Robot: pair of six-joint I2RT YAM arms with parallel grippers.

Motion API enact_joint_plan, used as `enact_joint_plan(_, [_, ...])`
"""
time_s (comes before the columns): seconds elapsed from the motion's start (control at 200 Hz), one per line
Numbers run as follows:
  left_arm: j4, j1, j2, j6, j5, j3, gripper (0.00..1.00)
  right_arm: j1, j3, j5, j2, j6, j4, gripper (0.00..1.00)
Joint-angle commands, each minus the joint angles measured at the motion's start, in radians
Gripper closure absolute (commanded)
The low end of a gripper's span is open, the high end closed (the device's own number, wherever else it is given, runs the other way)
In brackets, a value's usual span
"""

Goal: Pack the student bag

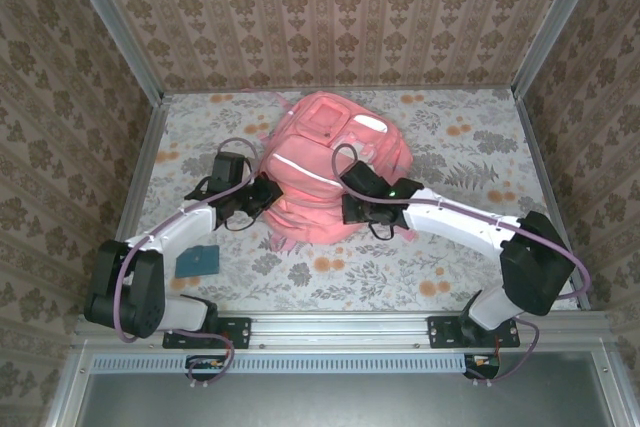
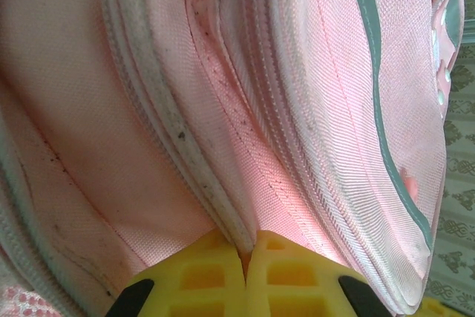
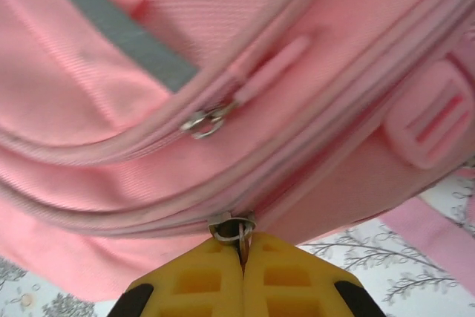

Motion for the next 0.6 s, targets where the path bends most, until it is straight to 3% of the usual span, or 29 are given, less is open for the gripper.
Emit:
enact_joint_plan(0.0, [-0.073,0.037,-0.004,0.070,-0.084,0.023,1.00,-0.063,-0.022,0.133,-0.042,-0.059,-0.098,1.00])
enact_joint_plan(0.265, [-0.156,0.068,-0.010,0.202,-0.037,0.036,1.00,-0.227,0.047,0.065,0.022,-0.297,-0.079,1.00])
enact_joint_plan(0.595, [-0.198,0.094,-0.029,0.279,0.015,0.021,1.00,-0.342,0.160,0.093,0.124,-0.311,-0.118,1.00])
